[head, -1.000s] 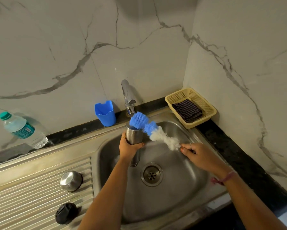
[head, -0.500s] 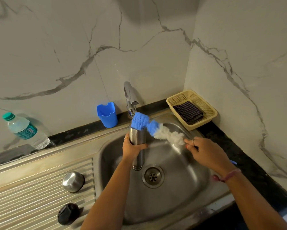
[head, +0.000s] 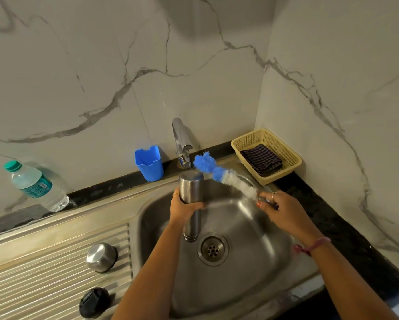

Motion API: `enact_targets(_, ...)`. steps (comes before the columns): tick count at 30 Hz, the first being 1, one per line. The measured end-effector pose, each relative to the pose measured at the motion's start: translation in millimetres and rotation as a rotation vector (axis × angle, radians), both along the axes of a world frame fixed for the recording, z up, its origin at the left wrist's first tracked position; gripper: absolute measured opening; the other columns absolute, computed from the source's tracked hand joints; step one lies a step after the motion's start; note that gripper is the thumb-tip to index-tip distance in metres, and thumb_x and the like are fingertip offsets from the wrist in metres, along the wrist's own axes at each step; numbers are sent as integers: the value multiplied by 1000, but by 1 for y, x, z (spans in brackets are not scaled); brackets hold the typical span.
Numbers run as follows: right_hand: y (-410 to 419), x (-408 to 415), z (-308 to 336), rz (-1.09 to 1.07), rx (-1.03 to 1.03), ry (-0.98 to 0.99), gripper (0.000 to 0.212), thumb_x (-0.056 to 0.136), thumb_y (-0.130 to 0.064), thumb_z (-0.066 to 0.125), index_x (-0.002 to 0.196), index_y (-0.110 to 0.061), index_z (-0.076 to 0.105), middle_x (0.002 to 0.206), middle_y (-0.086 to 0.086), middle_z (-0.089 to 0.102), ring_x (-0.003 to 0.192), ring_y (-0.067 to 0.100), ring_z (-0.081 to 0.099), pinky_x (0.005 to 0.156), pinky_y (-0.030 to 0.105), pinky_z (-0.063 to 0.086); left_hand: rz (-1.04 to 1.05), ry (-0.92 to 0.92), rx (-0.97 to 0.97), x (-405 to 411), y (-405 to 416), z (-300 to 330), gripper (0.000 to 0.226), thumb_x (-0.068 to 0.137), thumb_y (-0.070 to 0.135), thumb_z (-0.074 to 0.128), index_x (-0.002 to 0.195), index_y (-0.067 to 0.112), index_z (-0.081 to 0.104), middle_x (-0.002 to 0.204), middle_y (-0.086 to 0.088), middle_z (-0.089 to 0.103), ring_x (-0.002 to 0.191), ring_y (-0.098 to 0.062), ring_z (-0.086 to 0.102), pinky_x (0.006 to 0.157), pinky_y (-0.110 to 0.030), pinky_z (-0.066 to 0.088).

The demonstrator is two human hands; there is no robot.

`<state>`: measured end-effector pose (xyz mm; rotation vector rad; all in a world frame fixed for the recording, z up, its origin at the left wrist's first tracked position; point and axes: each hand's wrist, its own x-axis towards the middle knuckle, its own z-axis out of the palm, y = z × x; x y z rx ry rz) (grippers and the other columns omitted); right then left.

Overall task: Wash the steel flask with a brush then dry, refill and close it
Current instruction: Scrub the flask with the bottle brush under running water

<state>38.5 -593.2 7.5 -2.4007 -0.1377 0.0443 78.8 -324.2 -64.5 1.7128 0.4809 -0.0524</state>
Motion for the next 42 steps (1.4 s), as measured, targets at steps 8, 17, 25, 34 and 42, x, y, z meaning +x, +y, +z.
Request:
enact_targets(8,5,-18,22,198,-166,-43,39,98,-28,48,135,-40,44,61,-20,48,58,-1,55,49,12,39,-17,24,8,2,1,-1,94,64,2,87,142,19,38,128,-4,53,114,-24,53,100,-45,49)
enact_targets(17,35,-9,39,141,-278,66,37,102,-28,37,137,-30,48,85,-1,64,73,11,59,64,20,44,-63,23,36,3,-3,-1,96,66,2,86,146,18,35,127,-4,51,111,-21,51,92,-36,47)
enact_targets(25,35,1,73,185,-418,94,36,100,-27,39,134,-31,51,90,2,67,79,16,63,74,32,52,-42,21,-4,0,-3,2,92,66,-2,84,143,18,37,125,-5,53,107,-20,52,73,-26,46)
enact_targets(34,30,13,101,262,-448,229,41,99,-19,40,137,-33,47,88,-2,61,82,16,61,79,34,51,-1,38,-19,-1,-3,-8,97,63,2,86,144,23,37,128,-5,53,115,-25,53,99,-45,49)
enact_targets(42,23,23,100,287,-481,315,39,96,-16,44,134,-23,52,100,8,64,87,20,62,85,39,53,11,44,-1,-2,-4,-7,97,65,2,86,146,23,36,128,-4,52,115,-24,52,91,-39,48)
